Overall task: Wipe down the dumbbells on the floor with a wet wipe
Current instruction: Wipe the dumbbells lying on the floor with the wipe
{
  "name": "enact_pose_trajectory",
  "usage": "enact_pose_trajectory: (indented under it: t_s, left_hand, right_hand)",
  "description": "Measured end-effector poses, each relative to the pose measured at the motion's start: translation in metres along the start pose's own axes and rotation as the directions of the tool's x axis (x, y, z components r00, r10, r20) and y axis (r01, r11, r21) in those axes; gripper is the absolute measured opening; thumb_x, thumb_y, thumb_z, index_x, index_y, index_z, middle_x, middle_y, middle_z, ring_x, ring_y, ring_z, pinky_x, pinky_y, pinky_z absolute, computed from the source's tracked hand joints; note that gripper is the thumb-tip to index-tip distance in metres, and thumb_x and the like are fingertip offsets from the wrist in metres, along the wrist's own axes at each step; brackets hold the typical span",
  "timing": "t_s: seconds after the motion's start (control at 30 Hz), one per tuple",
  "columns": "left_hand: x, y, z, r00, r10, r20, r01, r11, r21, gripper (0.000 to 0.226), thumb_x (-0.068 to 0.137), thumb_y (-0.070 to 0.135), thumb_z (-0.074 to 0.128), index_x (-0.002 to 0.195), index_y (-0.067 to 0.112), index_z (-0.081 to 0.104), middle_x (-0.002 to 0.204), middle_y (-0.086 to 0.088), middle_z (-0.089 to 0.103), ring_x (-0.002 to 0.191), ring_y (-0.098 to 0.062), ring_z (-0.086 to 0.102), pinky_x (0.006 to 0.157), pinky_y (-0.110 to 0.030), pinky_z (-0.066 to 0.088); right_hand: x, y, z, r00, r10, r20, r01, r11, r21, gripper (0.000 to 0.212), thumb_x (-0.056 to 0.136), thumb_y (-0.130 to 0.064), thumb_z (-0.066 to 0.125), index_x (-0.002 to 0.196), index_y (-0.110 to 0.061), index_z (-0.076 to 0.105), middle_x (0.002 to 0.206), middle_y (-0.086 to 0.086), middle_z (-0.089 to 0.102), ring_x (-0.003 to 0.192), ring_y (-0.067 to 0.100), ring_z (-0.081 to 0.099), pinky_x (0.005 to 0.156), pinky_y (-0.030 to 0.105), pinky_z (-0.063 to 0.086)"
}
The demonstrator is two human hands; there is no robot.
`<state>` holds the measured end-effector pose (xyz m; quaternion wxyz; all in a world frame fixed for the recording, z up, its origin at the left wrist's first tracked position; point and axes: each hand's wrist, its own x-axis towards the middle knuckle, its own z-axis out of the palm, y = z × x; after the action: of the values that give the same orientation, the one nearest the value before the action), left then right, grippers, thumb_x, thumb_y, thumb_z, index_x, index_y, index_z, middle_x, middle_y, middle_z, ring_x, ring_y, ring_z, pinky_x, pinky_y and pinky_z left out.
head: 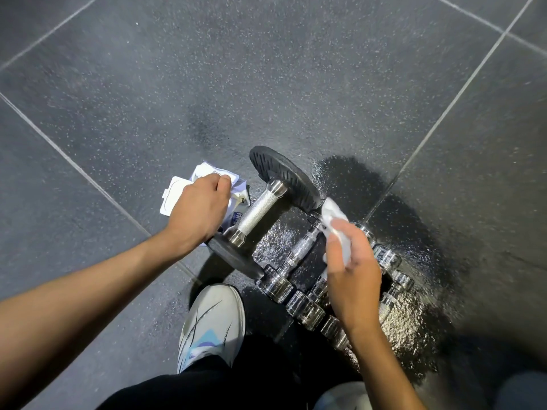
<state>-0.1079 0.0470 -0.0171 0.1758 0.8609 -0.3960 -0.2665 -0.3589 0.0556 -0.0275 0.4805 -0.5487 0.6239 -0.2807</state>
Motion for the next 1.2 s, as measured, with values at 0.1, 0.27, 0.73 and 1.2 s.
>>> enact_pose_trajectory:
  t_s: [0.1,0.27,0.73,1.2]
  left_hand:
    - [0.000,0.000,0.000,1.000,-0.005,-0.001,0.005,1.000,0.000,0.043,0.104,0.036,0.035,0.080,0.012,0.061,0.088,-0.016,0.069,0.085,-0.040,0.061,0.080,-0.047,0.052]
    - [0.001,-0.001,0.000,1.000,-0.013,-0.004,0.013,1.000,-0.012,0.044,0.103,0.038,0.036,0.079,0.011,0.061,0.087,-0.016,0.069,0.084,-0.040,0.062,0.082,-0.049,0.052]
    - [0.000,0.000,0.000,1.000,0.014,-0.002,-0.014,1.000,0.009,0.043,0.105,0.032,0.037,0.083,0.005,0.061,0.089,-0.021,0.068,0.084,-0.043,0.061,0.080,-0.051,0.052]
    - [0.000,-0.001,0.001,1.000,0.003,-0.017,-0.003,1.000,0.000,0.045,0.104,0.036,0.037,0.077,0.008,0.060,0.081,-0.017,0.068,0.078,-0.040,0.061,0.076,-0.047,0.053]
  right_hand:
    - [0.016,0.008,0.006,0.983,-0.130,0.131,0.165,0.937,-0.307,0.044,0.109,-0.032,0.036,0.153,-0.031,0.038,0.158,-0.018,0.031,0.143,-0.002,0.032,0.117,0.028,0.034]
    - [0.037,0.023,0.022,0.922,-0.181,0.341,0.386,0.456,-0.802,0.061,0.098,-0.006,0.026,0.159,-0.007,0.022,0.168,0.010,0.009,0.154,0.030,-0.009,0.125,0.054,0.001]
    - [0.106,0.018,-0.016,0.911,-0.143,0.388,0.367,0.711,-0.599,0.032,0.103,-0.044,0.048,0.134,-0.037,0.056,0.137,-0.013,0.061,0.150,0.009,0.024,0.113,0.036,0.013]
    - [0.101,0.015,0.022,0.947,-0.148,0.285,0.314,0.615,-0.723,0.039,0.089,-0.048,0.065,0.122,-0.030,0.055,0.119,-0.010,0.062,0.119,0.018,0.048,0.104,0.042,0.025]
